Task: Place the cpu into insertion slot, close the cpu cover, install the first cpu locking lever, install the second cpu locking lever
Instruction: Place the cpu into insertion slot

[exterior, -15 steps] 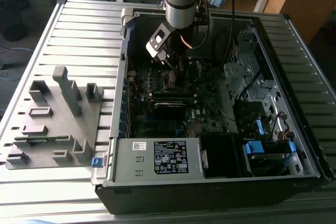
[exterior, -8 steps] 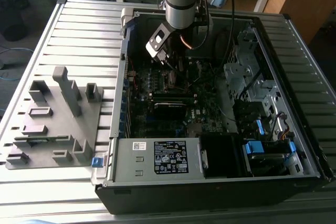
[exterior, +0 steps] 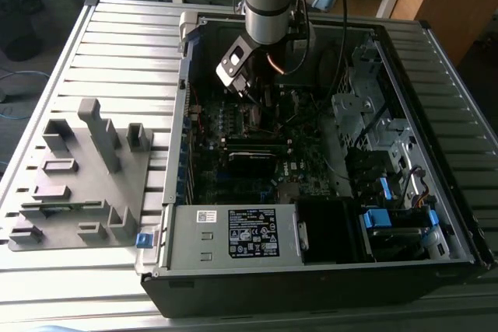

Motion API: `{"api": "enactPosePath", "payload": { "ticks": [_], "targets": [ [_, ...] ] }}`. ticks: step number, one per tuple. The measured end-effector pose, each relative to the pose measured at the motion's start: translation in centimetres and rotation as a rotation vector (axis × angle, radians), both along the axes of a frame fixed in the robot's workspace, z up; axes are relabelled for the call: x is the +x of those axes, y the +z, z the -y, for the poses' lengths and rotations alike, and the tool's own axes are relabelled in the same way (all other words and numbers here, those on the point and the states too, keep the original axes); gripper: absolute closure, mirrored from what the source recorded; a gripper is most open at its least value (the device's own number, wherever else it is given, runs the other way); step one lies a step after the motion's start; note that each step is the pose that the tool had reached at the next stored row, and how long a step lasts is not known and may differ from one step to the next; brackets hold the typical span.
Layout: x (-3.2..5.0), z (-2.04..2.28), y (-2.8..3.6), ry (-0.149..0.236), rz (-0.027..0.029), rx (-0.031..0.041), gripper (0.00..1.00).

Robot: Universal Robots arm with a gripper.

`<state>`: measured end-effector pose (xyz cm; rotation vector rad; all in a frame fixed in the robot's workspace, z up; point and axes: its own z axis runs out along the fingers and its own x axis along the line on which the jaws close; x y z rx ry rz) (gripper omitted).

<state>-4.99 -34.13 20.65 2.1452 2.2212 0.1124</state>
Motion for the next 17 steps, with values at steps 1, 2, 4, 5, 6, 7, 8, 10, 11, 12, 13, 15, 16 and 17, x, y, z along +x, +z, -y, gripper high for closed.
{"api": "enactPosePath", "payload": {
  "ticks": [1,2,4,5,6,7,8,10,11,12,13,15,16,17],
  "targets": [
    [0.0,0.0,0.0,0.0,0.0,-0.0001,0.46],
    [0.0,0.0,-0.01,0.0,-0.0001,-0.0001,0.46],
    [0.0,0.0,-0.02,0.0,0.0001,0.0002,0.46],
    [0.0,0.0,-0.02,0.0,0.0001,0.0002,0.46],
    [-0.01,0.0,-0.03,0.0,0.0001,0.0002,0.46],
    [-0.04,-0.01,-0.03,0.0,0.0001,0.0003,0.46],
    [-0.07,-0.01,-0.04,0.0,0.0002,0.0004,0.46],
    [-0.11,-0.01,-0.05,0.0,0.0002,0.0003,0.46],
    [-0.11,-0.01,-0.04,0.0,0.0002,0.0002,0.46],
    [-0.11,-0.01,-0.04,-0.001,0.0001,0.0002,0.46],
    [-0.11,0.0,-0.05,-0.001,0.0001,0.0002,0.46],
    [-0.12,0.0,-0.06,-0.004,0.0001,0.0002,0.46],
    [-0.12,0.0,-0.06,-0.004,0.0001,0.0001,0.46],
    [-0.12,0.0,-0.06,-0.015,0.0002,0.0002,0.46]
  ]
}}
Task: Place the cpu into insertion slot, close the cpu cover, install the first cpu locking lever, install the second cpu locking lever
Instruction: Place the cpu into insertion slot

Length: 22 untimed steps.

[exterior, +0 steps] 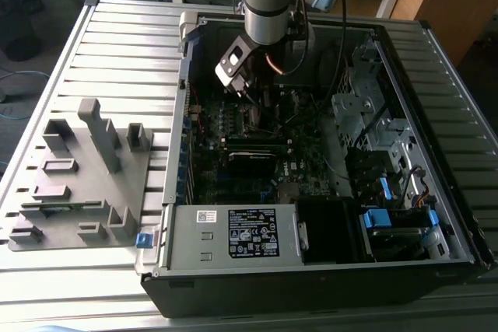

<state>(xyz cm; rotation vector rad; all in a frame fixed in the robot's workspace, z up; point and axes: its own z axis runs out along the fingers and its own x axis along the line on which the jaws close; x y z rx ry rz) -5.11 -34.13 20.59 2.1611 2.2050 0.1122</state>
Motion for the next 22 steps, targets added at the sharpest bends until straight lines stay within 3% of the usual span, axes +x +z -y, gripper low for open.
{"api": "enactPosePath", "payload": {
  "ticks": [12,13,15,19,22],
  "targets": [
    [0.0,0.0,0.0,-0.012,-0.0004,-0.0002,0.46],
    [0.0,-0.01,-0.01,-0.012,-0.0041,0.0,0.46],
    [0.0,0.0,-0.02,-0.012,-0.0185,-0.0001,0.46],
    [0.0,0.0,-0.02,-0.012,-0.0237,-0.0002,0.46],
    [0.0,0.0,-0.05,-0.01,-0.0243,0.0,0.46]
  ]
}}
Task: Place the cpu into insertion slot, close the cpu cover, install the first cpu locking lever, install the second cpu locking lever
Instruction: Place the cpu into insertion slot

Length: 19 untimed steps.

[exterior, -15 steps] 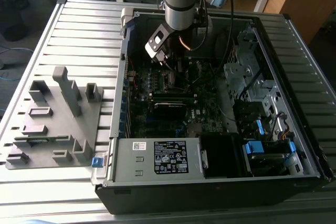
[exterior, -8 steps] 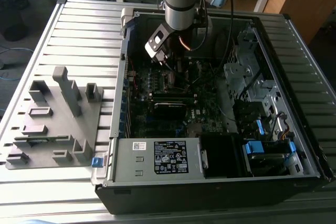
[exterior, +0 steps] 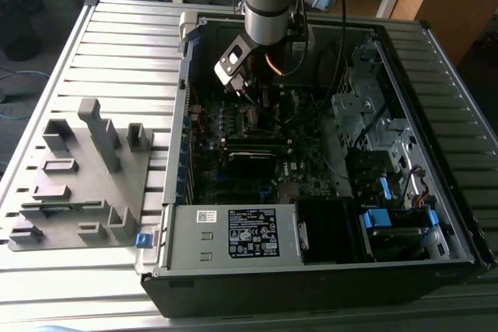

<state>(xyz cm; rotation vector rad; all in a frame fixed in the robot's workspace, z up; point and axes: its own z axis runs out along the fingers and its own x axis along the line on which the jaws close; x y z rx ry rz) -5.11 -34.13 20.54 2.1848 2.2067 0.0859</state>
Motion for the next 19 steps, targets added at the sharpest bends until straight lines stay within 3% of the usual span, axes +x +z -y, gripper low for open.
{"api": "enactPosePath", "payload": {
  "ticks": [19],
  "targets": [
    [0.34,-0.13,-0.5,0.014,-0.0001,-0.0002,0.46]
  ]
}}
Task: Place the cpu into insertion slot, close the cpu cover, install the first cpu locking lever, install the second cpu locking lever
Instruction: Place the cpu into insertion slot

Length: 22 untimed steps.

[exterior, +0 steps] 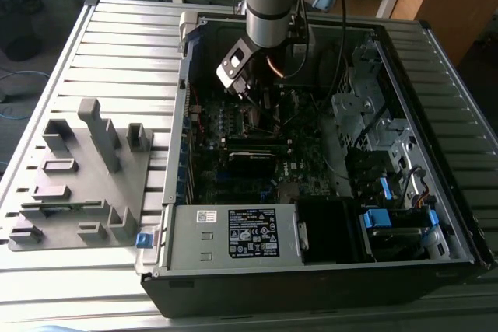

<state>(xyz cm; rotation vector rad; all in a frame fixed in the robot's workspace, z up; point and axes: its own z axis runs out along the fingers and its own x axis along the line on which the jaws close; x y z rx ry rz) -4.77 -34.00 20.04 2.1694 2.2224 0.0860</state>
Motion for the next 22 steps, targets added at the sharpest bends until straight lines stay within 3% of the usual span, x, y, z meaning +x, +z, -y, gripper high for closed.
{"api": "enactPosePath", "payload": {
  "ticks": [22],
  "targets": [
    [0.09,-0.01,-0.52,-0.013,0.0003,0.0004,0.46]
  ]
}}
